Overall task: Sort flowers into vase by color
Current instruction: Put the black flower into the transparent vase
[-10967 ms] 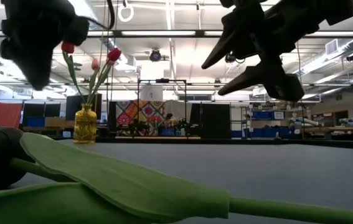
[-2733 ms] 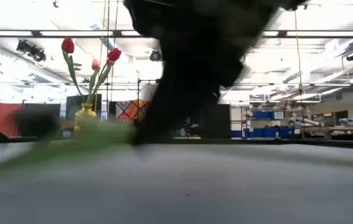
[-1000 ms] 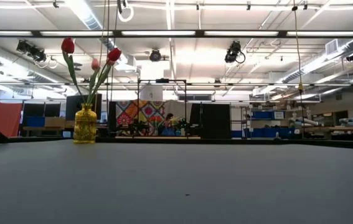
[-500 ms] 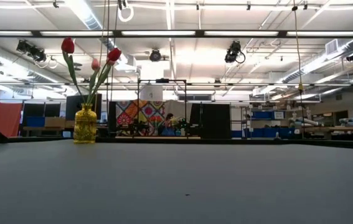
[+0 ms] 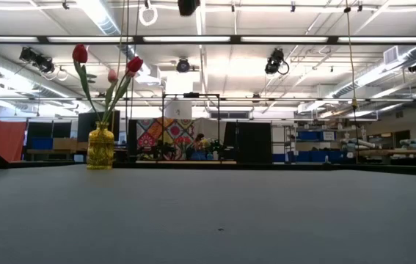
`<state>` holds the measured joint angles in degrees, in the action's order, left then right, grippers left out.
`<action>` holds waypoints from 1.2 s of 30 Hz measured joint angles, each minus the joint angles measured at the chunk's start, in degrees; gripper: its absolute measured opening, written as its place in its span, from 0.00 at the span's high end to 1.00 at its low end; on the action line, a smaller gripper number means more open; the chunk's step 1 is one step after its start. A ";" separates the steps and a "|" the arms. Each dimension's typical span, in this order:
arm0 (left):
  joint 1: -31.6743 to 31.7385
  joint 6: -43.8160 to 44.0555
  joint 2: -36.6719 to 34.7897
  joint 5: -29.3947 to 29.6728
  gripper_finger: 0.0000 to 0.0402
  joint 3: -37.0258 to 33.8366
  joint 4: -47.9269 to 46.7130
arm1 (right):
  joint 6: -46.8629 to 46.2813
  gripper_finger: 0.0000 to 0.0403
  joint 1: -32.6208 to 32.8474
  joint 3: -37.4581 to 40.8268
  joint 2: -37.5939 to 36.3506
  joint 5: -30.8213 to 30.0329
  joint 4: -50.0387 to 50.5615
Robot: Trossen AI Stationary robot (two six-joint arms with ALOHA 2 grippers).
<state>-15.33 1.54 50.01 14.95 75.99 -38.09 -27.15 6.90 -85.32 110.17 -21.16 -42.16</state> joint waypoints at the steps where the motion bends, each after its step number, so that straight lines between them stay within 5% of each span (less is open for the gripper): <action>1: -0.11 1.84 -1.68 -1.96 0.98 0.02 -2.45 | -1.89 0.61 0.03 0.00 0.00 -0.37 1.11; 10: -0.34 5.35 -15.22 -28.51 0.99 0.13 -19.30 | -11.40 0.61 0.56 0.00 0.00 -0.23 9.43; 18: -0.34 5.42 -20.24 -44.14 0.99 0.08 -28.35 | -12.36 0.61 -0.04 0.00 0.00 -1.91 9.70; 27: -0.29 -1.38 -16.88 -48.47 0.99 0.02 -28.07 | -11.90 0.61 -1.12 0.00 0.00 -2.39 9.93; 36: -0.31 -9.27 -11.18 -59.95 0.99 -2.34 -23.85 | -11.96 0.61 -2.01 0.00 0.00 -2.37 9.96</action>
<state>-15.64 -7.72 38.83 -45.00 73.65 -61.94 -39.11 4.89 -85.32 110.17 -23.53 -32.21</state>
